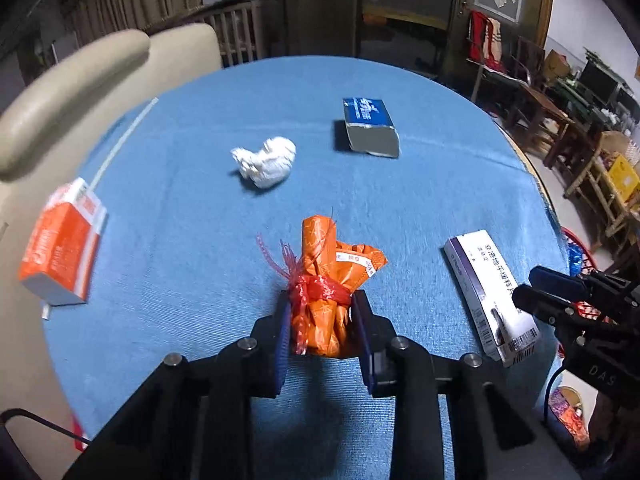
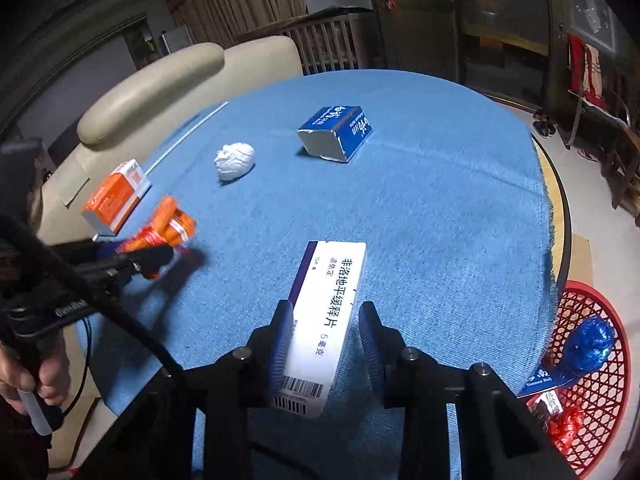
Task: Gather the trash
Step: 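Carry the orange bag and white medicine box toward the red basket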
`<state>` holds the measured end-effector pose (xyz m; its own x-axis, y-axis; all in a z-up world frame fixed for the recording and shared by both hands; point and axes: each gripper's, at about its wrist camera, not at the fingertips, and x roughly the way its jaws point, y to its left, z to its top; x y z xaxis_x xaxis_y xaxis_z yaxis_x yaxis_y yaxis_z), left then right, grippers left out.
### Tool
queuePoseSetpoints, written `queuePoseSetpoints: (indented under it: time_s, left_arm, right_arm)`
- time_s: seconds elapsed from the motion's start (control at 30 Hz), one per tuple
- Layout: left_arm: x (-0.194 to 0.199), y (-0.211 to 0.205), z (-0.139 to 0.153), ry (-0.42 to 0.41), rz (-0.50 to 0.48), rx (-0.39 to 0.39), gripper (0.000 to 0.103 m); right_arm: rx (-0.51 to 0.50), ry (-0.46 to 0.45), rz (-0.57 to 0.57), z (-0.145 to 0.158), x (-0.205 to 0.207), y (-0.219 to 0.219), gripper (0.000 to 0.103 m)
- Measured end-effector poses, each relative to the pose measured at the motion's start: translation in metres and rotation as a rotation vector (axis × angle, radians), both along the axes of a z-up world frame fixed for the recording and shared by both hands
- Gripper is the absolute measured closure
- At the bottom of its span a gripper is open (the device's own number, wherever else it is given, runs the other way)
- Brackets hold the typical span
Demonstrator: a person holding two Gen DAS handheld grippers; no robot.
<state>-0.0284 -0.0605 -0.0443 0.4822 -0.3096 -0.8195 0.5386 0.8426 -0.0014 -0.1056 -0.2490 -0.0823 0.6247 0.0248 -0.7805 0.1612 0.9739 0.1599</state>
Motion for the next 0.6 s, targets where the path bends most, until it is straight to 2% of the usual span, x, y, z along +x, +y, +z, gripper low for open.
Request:
queuePoseSetpoints:
  time_s: [0.13, 0.23, 0.33, 0.5, 0.6]
  left_arm:
    - [-0.007, -0.005, 0.007, -0.046, 0.009, 0.037, 0.073]
    - [-0.011, -0.006, 0.008, -0.063, 0.019, 0.064, 0.073]
    - [-0.012, -0.006, 0.007, -0.072, 0.030, 0.084, 0.073]
    - [-0.013, -0.005, 0.004, -0.078, 0.044, 0.113, 0.073]
    - [-0.014, -0.005, 0.003, -0.079, 0.051, 0.121, 0.073]
  right_arm:
    - [0.051, 0.029, -0.010, -0.006, 0.001, -0.003, 0.063]
    - [0.076, 0.047, -0.030, -0.009, 0.003, -0.005, 0.036]
    - [0.085, 0.047, -0.028, -0.013, 0.006, -0.003, 0.036]
    - [0.015, 0.087, -0.012, -0.025, 0.016, 0.009, 0.036]
    - [-0.077, 0.086, 0.005, -0.027, 0.020, 0.019, 0.047]
